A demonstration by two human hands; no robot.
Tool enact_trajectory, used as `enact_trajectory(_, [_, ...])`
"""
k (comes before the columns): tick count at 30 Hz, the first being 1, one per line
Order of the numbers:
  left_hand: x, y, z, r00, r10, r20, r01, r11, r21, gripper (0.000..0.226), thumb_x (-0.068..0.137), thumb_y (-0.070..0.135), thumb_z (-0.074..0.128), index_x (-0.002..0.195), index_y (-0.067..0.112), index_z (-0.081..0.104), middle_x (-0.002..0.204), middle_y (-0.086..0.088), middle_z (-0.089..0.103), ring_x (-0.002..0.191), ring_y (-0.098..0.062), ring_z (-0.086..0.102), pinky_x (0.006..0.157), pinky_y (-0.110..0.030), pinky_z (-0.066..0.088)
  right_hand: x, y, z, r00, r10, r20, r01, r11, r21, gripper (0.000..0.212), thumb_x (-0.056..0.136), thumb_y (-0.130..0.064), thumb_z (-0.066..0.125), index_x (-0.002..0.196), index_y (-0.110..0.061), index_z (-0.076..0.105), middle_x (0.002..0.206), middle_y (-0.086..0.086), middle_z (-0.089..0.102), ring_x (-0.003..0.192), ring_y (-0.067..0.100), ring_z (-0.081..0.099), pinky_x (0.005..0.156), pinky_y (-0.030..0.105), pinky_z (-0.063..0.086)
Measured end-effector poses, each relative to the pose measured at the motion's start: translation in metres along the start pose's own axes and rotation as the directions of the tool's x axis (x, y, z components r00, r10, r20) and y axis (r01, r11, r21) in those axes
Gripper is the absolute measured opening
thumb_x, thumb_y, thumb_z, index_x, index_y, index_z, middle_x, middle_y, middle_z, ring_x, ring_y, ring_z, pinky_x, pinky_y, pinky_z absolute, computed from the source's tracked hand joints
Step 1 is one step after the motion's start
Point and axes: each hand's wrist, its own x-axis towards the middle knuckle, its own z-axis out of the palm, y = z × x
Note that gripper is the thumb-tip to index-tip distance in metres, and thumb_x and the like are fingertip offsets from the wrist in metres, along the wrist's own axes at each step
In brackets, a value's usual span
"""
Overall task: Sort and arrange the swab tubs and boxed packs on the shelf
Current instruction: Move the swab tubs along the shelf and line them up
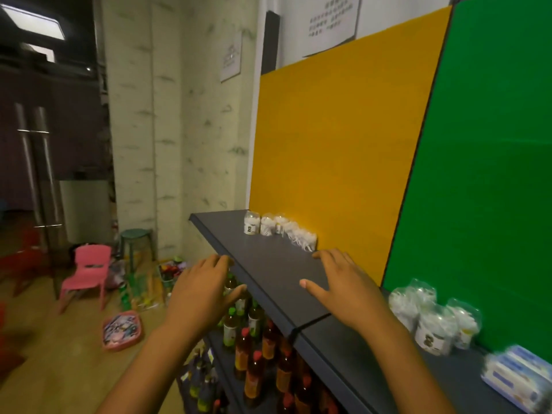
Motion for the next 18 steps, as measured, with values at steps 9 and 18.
enact_trajectory(9, [0.074, -0.026, 0.045, 1.000, -0.014, 0.008, 0.014, 1.000, -0.014, 0.055, 0.086, 0.063, 0.045, 0.131, 0.031, 0.044, 0.125, 0.008, 0.054, 0.113, -0.013, 0.052, 0.092, -0.032, 0.046, 0.087, 0.026, 0.053, 1.000, 0.002, -0.007, -0.002, 0.999, 0.045, 0.059, 0.092, -0.063, 0.046, 0.138, -0.026, 0.039, 0.137, -0.007, 0.044, 0.125, 0.012, 0.043, 0.096, 0.028, 0.043])
enact_trajectory(18, [0.109, -0.088, 0.093, 0.996, -0.055, 0.076, 0.058, 0.998, -0.039, 0.052, 0.087, 0.060, 0.048, 0.129, 0.030, 0.047, 0.125, 0.008, 0.054, 0.113, -0.013, 0.052, 0.089, -0.029, 0.047, 0.152, 0.009, 0.118, 0.997, -0.015, 0.077, 0.009, 0.997, 0.070, 0.058, 0.093, -0.062, 0.045, 0.138, -0.027, 0.038, 0.138, -0.007, 0.043, 0.126, 0.013, 0.042, 0.098, 0.028, 0.040])
